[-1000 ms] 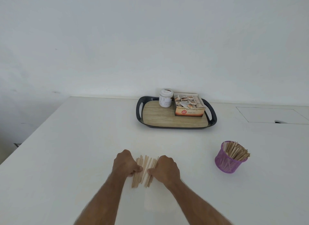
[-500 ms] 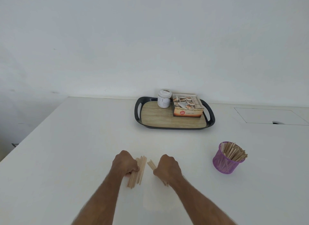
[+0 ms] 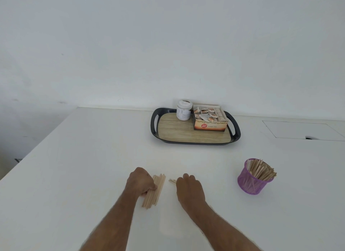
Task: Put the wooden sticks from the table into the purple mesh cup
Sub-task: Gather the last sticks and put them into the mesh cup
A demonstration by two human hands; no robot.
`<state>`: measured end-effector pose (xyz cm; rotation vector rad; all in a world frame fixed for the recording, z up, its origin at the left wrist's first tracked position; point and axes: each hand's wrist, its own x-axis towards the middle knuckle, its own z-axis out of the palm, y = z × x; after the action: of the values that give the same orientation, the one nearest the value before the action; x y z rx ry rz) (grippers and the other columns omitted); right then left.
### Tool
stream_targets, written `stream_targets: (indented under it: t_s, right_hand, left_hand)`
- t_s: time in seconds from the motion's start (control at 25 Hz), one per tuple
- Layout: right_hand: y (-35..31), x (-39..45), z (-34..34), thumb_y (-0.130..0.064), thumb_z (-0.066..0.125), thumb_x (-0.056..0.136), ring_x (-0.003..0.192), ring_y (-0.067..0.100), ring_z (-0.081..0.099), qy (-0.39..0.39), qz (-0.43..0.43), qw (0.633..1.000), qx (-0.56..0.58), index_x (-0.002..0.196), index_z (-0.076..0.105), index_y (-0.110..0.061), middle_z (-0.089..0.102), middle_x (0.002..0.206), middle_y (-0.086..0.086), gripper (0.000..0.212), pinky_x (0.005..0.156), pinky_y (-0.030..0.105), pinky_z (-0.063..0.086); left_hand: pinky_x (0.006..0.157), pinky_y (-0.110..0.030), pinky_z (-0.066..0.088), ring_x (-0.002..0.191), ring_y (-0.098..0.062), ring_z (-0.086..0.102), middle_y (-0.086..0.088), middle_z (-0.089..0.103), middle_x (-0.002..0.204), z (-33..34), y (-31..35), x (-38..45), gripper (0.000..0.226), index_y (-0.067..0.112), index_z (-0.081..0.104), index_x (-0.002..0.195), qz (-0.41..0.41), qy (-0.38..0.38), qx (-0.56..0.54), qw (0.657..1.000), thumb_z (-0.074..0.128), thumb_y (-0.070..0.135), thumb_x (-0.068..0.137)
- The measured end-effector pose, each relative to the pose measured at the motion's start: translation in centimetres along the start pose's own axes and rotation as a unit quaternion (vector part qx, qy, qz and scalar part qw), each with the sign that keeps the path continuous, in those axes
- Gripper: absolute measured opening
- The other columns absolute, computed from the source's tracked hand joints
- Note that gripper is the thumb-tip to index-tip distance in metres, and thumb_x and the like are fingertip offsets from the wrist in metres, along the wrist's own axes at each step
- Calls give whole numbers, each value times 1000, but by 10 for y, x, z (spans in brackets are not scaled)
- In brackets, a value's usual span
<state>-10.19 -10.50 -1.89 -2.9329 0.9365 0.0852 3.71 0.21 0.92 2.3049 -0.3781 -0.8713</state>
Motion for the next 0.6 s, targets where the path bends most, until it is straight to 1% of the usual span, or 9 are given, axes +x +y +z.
stream_targets:
  t_s: [0.08, 0.12, 0.2, 0.24, 0.32, 0.4, 0.44, 0.52, 0.6]
  right_hand:
    - [3, -1, -2, -1, 42, 90, 99, 25, 56, -1, 5, 1000, 3, 90, 50, -19, 57, 107, 6, 20, 71, 33, 36]
    - [6, 0, -3, -3, 41, 91, 101, 25, 55, -5, 19, 1000, 19, 90, 47, -20, 57, 108, 6, 18, 72, 33, 38]
    - [13, 4, -7, -12, 44, 94, 104, 24, 55, -23, 56, 997, 57, 98, 54, -16, 57, 110, 5, 11, 78, 34, 44]
    - [17, 6, -9, -17, 47, 94, 105, 25, 56, -38, 70, 994, 68, 102, 58, -13, 58, 110, 5, 14, 81, 35, 46]
    - [23, 10, -10, -23, 50, 93, 102, 26, 61, -74, 81, 990, 92, 100, 64, -12, 64, 104, 7, 19, 79, 33, 48]
    - [26, 11, -10, -24, 52, 92, 100, 28, 64, -101, 79, 985, 114, 95, 66, -11, 67, 99, 8, 19, 76, 32, 49]
    - [26, 10, -10, -24, 53, 92, 101, 28, 64, -105, 79, 985, 116, 98, 66, -10, 67, 102, 9, 20, 78, 32, 50]
    - [24, 8, -9, -21, 55, 93, 105, 27, 63, -93, 77, 987, 105, 107, 62, -8, 65, 110, 10, 20, 84, 34, 52]
    - [22, 5, -9, -12, 53, 92, 106, 26, 62, -76, 68, 990, 96, 107, 56, -10, 62, 114, 10, 15, 85, 33, 50]
  left_hand:
    - [80, -48, 64, 84, -34, 77, -18, 76, 92, 1, 0, 0, 27, -4, 70, 97, 1, 1, -8, 1000, 85, 3, 75]
    - [81, -49, 64, 85, -35, 77, -19, 76, 93, 1, 0, 0, 27, -5, 70, 98, 1, 2, -11, 1000, 84, 3, 76]
    - [83, -49, 63, 87, -35, 76, -19, 76, 95, 2, 0, 1, 25, -5, 70, 97, 3, 4, -15, 1000, 83, 3, 77]
    - [82, -49, 64, 87, -35, 76, -20, 76, 95, 3, 0, 1, 24, -5, 70, 96, 4, 4, -15, 1000, 83, 3, 77]
    - [81, -49, 64, 86, -35, 76, -19, 76, 95, 4, 0, 2, 23, -5, 71, 95, 5, 7, -11, 1000, 83, 3, 77]
    - [81, -50, 64, 86, -35, 76, -19, 75, 94, 4, 0, 3, 22, -5, 71, 95, 4, 10, -17, 1000, 82, 2, 77]
    - [80, -50, 64, 86, -35, 76, -19, 75, 93, 4, 0, 3, 21, -5, 71, 94, 4, 13, -23, 1000, 81, 1, 77]
    - [78, -50, 64, 84, -35, 76, -19, 76, 91, 4, 0, 5, 18, -5, 72, 92, 6, 24, -28, 999, 79, 1, 78]
    - [76, -50, 65, 81, -34, 76, -17, 76, 88, 3, 1, 5, 12, -3, 72, 88, 11, 42, -32, 999, 77, 1, 78]
